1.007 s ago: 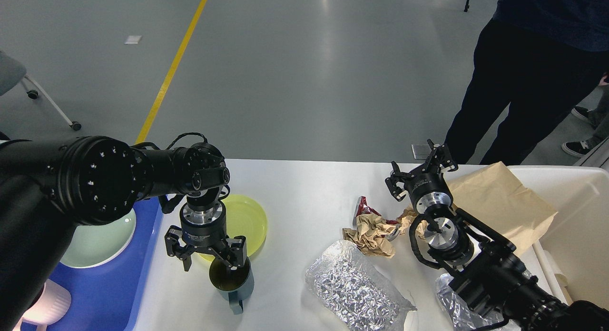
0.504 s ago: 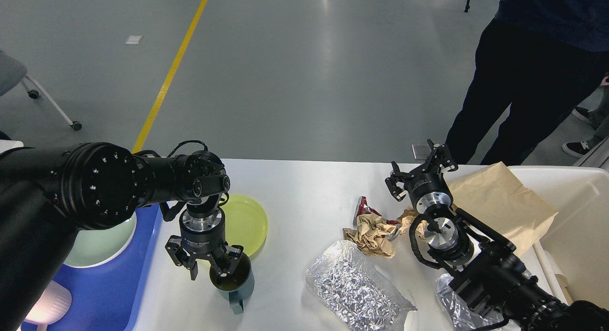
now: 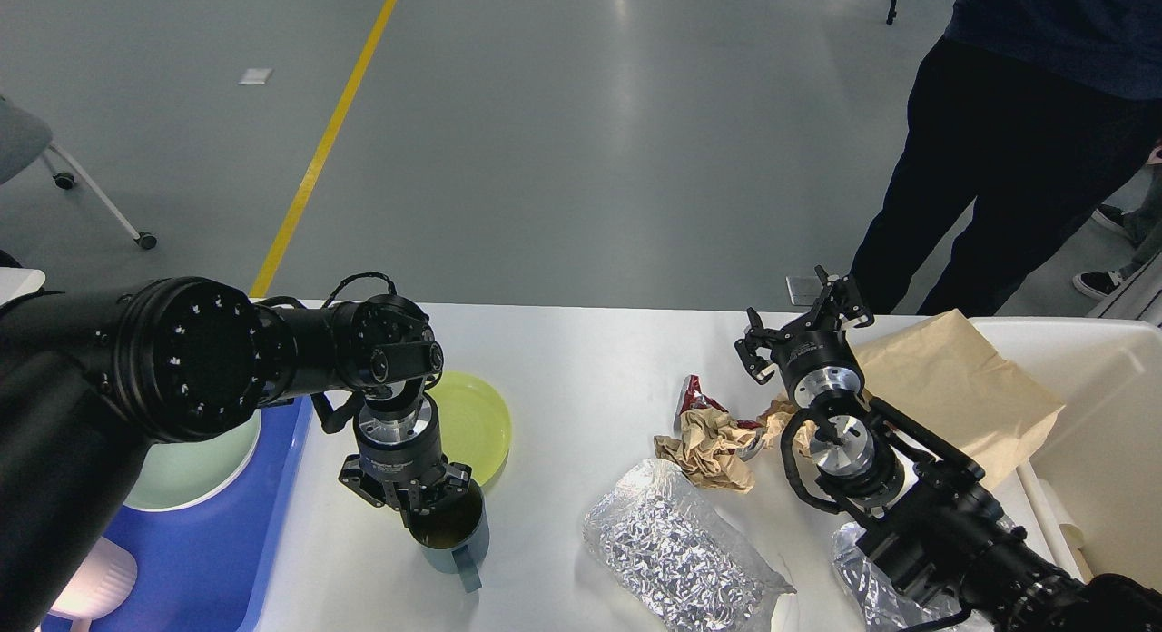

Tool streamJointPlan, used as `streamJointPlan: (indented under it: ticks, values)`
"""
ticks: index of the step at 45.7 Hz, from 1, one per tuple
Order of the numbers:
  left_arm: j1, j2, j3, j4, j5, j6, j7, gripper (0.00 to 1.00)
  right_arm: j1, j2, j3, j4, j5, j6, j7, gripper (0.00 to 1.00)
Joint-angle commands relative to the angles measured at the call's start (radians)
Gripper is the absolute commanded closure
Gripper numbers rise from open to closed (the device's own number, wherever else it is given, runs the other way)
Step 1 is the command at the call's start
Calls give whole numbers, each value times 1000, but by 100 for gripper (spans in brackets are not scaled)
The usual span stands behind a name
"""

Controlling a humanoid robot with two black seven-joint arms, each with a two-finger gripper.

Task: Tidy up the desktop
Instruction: 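Carry the dark green mug into the blue tray and release it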

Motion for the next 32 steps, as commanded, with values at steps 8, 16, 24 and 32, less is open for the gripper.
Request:
streamJointPlan:
  ticks: [8,16,24,32]
  values:
    - [-60,3,-57,-22,0,-99,1,100,0,0,0,0,0,0,0,0]
    - [-146,24,-63,-71,0,-142,-1,100,0,0,0,0,0,0,0,0]
    - [-272,159,-63,-146,-1,-142,-4,100,0,0,0,0,0,0,0,0]
    - [-341,350,-27,-222,0,-142,-4,100,0,0,0,0,0,0,0,0]
